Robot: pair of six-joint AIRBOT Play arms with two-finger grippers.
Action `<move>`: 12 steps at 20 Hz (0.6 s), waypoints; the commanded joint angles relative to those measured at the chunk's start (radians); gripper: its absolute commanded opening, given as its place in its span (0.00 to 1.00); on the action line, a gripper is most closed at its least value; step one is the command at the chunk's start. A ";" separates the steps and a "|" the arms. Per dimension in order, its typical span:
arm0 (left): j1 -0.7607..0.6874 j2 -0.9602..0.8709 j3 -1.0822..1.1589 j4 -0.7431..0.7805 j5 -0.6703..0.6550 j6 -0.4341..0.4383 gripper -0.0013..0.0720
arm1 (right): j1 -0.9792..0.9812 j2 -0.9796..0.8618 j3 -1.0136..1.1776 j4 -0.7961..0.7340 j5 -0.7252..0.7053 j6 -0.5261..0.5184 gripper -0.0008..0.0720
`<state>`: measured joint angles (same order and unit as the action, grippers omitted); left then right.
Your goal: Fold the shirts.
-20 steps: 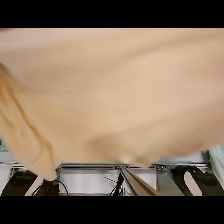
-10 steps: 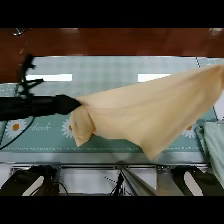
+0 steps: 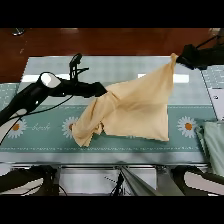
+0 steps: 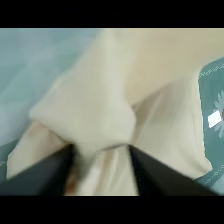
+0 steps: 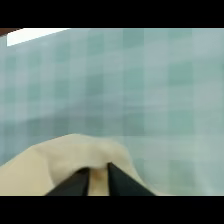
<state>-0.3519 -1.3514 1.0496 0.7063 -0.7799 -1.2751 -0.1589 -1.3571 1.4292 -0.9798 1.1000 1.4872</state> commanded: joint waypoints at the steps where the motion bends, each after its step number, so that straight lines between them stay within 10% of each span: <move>1: 0.046 -0.081 0.137 0.072 -0.187 0.007 0.98 | -0.030 -0.123 0.034 0.066 0.050 0.010 0.87; 6: 0.342 -0.026 0.130 0.412 -0.644 -0.084 0.98 | -0.219 -0.032 -0.024 -0.258 0.328 -0.059 0.87; 12: 0.671 0.114 -0.373 0.213 -0.563 -0.024 0.98 | -0.419 0.325 -0.673 -0.156 0.061 -0.031 0.86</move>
<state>0.1936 -1.2850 0.8726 1.0237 -1.3418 -1.3556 -0.5053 -1.1786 1.0275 -1.2110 1.2758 1.4815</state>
